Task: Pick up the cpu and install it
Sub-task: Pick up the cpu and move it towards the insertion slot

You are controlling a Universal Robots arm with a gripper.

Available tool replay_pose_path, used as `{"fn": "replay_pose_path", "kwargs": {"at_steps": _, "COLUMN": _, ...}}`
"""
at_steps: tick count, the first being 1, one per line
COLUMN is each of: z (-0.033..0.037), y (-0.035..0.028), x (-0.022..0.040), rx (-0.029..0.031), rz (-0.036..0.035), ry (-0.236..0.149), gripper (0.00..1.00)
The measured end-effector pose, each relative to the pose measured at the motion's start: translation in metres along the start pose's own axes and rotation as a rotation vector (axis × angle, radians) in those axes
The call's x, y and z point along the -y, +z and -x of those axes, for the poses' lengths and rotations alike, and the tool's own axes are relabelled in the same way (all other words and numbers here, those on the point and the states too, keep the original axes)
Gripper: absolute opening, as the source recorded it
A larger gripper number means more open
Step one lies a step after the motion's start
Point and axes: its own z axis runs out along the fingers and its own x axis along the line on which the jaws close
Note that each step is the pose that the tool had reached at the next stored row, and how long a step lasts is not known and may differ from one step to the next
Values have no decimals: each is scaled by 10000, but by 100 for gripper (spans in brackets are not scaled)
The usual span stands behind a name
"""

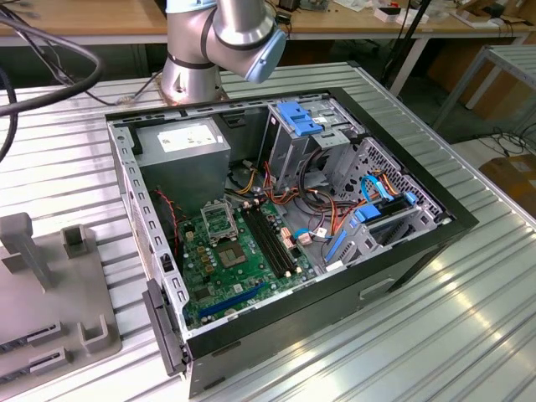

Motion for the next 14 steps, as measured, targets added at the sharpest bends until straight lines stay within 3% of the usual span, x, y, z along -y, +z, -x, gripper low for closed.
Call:
{"fn": "replay_pose_path", "kwargs": {"at_steps": 2, "z": 0, "y": -22, "x": 0, "rx": 1, "rz": 0, "ry": 0, "gripper": 47}}
{"fn": "replay_pose_path", "kwargs": {"at_steps": 14, "z": 0, "y": -24, "x": 0, "rx": 6, "rz": 1, "ry": 0, "gripper": 47}}
